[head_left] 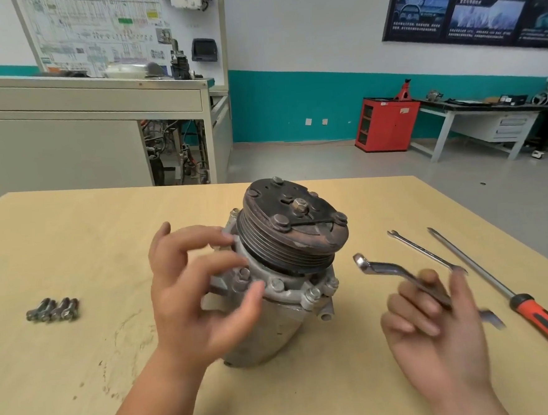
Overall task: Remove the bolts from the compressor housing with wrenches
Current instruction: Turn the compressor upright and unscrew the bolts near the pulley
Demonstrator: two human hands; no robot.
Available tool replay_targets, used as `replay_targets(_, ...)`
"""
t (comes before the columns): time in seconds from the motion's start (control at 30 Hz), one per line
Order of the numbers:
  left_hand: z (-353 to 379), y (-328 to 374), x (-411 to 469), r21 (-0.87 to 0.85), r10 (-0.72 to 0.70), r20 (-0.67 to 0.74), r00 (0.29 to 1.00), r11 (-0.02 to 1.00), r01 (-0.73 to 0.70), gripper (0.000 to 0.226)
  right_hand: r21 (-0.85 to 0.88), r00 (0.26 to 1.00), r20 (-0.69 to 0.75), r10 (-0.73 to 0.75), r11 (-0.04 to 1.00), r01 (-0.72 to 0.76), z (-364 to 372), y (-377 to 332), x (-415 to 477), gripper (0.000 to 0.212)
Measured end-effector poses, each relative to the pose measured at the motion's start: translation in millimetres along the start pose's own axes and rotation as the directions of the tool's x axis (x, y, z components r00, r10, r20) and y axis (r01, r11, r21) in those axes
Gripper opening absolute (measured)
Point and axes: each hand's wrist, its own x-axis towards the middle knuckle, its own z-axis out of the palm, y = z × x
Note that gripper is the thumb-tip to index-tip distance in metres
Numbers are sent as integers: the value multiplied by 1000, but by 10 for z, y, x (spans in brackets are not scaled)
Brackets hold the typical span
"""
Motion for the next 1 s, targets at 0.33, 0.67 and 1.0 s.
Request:
replay_targets(0.33, 157, 297, -109, 249, 37, 97, 995, 967, -60, 24, -884, 990, 60, -127, 453, 112, 393, 117, -649, 37)
replay_targets(0.67, 284, 314, -202, 306, -7, 114, 993, 952, -29, 24, -867, 958, 172, -231, 426, 258, 425, 118, -573, 24)
replay_targets(1.0, 294, 318, -210, 272, 32, 96, 995, 961, -57, 19, -584, 944, -317, -96, 803, -114, 439, 241, 231, 11)
